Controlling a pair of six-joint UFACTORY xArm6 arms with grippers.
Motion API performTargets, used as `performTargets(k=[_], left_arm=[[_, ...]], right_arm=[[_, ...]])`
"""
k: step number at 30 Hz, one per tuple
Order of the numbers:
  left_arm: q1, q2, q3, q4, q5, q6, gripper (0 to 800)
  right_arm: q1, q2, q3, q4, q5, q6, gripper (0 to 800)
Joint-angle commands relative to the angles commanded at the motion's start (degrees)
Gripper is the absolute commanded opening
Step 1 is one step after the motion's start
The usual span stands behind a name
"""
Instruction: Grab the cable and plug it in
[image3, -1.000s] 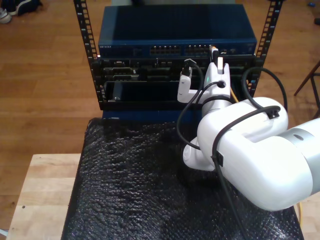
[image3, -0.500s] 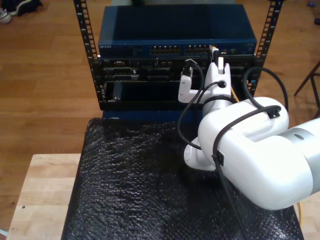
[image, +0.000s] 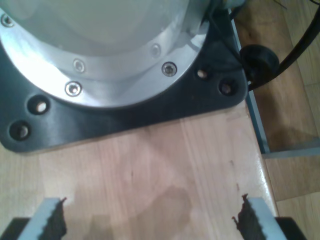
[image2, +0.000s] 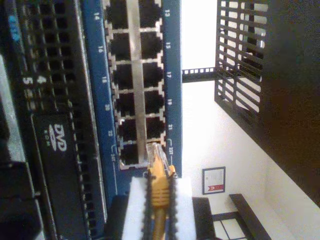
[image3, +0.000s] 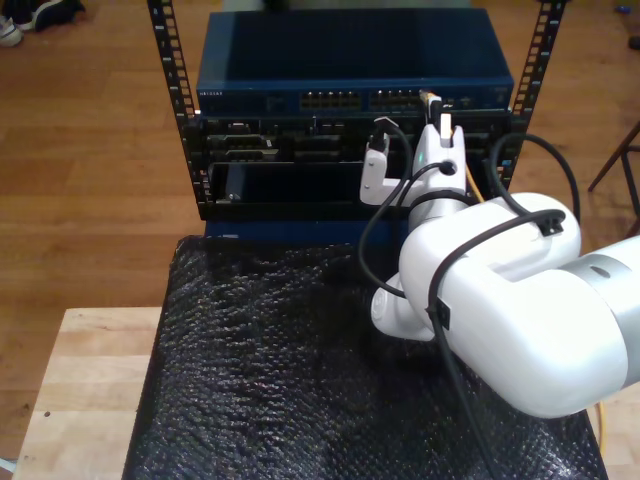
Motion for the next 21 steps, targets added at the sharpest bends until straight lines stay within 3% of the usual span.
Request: performTargets(k=[21], left_arm=[[0.1, 0.0, 0.0, 0.0, 0.0, 0.0, 800]], right_arm=[[0.4, -0.1, -0.6, 0.0, 0.0, -0.2, 0]])
